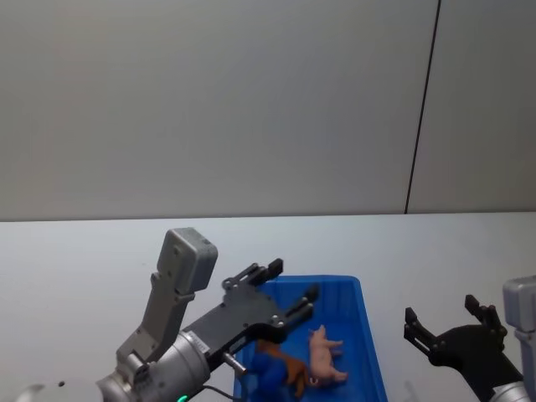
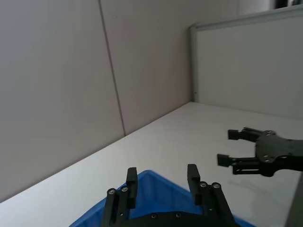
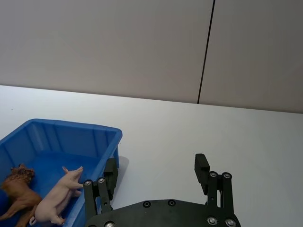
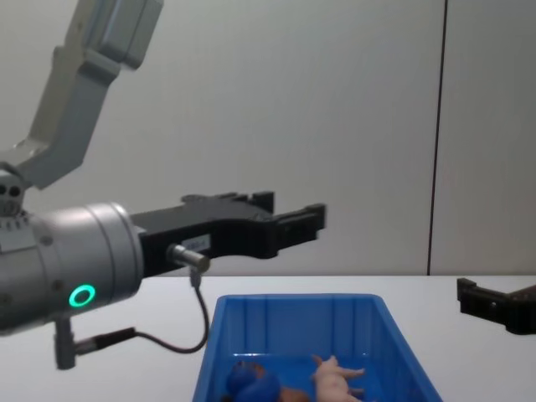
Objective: Pick up the two dolls from the table and place them into the box.
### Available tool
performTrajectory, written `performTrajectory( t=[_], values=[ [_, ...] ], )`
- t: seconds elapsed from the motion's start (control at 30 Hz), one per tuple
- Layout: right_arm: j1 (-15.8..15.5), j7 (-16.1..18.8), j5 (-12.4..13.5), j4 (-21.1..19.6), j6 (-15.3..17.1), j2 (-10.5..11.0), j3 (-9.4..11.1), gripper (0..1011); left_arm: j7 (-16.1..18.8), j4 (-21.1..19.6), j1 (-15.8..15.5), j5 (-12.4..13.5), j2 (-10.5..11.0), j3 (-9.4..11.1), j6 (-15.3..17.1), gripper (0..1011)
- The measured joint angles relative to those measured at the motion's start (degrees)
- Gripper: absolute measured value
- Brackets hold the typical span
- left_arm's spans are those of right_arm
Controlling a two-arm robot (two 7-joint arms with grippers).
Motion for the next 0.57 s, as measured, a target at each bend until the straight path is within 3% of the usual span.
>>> performTrajectory(
  t=[0.2, 0.27, 0.4, 0.57],
  values=[
    [0.0, 0.0, 0.0, 0.0, 0.0, 0.0, 0.0, 1001, -6.0, 1.7, -1.9, -1.1, -1.2, 0.4, -1.2, 832],
    [0.0, 0.0, 0.0, 0.0, 0.0, 0.0, 0.0, 1001, -7.8, 2.3, -2.5, -1.5, -1.6, 0.5, -1.5, 863],
    [0.0, 0.0, 0.0, 0.0, 0.0, 0.0, 0.0, 1001, -9.7, 3.0, -3.2, -1.9, -2.0, 0.7, -1.9, 996],
    [0.0, 0.0, 0.0, 0.0, 0.0, 0.0, 0.0, 1001, -12.1, 3.7, -4.0, -2.4, -2.6, 0.9, -2.4, 1001]
  ],
)
